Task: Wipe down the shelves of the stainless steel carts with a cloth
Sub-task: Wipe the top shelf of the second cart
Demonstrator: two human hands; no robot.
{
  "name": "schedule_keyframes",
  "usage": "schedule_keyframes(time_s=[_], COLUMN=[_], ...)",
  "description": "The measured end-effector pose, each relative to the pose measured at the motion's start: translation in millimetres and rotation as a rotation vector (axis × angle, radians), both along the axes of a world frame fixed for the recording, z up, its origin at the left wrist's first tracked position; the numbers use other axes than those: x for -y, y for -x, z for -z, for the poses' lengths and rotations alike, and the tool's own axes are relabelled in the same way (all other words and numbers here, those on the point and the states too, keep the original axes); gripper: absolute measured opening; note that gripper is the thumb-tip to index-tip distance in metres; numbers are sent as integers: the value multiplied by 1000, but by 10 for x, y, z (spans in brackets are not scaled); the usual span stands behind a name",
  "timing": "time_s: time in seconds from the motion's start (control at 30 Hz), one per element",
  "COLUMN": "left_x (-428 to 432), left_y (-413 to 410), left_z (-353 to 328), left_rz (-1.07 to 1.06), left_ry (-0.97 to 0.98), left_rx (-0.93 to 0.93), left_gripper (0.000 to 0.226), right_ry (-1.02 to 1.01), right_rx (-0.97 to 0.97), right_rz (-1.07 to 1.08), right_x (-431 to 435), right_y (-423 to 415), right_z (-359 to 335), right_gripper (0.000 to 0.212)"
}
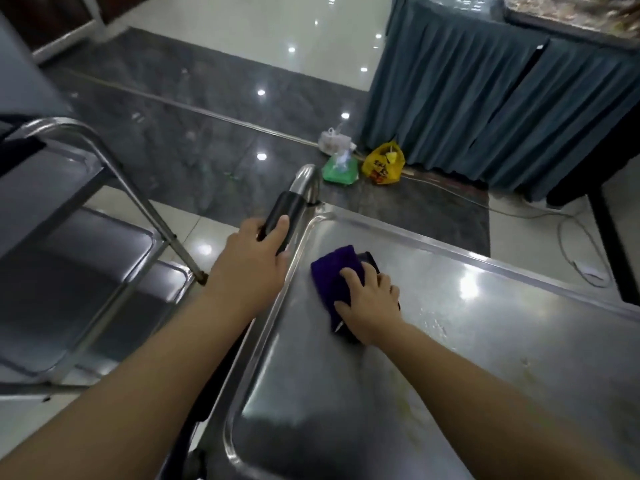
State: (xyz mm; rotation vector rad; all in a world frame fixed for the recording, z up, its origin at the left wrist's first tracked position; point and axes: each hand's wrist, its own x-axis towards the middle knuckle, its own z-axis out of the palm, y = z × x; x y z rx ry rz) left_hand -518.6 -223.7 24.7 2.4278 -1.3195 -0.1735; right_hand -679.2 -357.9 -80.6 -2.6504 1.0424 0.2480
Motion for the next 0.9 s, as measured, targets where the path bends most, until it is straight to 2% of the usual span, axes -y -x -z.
schedule_keyframes(time_s=[0.13, 0.27, 0.33, 0.4, 0.5, 0.57, 0.63, 0.77, 0.83, 0.9], left_x=[-5, 0, -5, -17, -66, -112, -147, -136, -120, -125], left_y=[6, 22, 31, 36, 38, 34, 34, 45, 43, 42], left_z=[24, 29, 27, 28, 26, 21, 20, 31, 35, 36], left_rz=[-42, -34, -36, -37, -44, -57, -71, -59, -48, -41], left_ry=[-9, -22, -21, -25, -24, -17, -12, 5, 22, 34], left_rx=[-7, 14, 20, 21, 1, -14, -20, -15, -8, -5], left_gripper=[52, 53, 53, 54, 55, 55, 54, 53, 52, 52], right_ry=[47, -54, -85, -36, 72, 105, 145, 88, 71, 47], right_rx=[56, 21, 14, 55, 114, 114, 88, 30, 11, 55], right_rz=[96, 339, 345, 172, -206, -323, -213, 344, 352, 166], right_x=[349, 694, 695, 548, 251, 341, 642, 993, 744, 333], right_y=[-204, -771, -1021, -1171, -1146, -996, -792, -567, -684, -792], right_z=[6, -1, 38, 107, 195, 204, 210, 113, 75, 82], right_gripper=[68, 73, 72, 64, 55, 52, 52, 58, 56, 54])
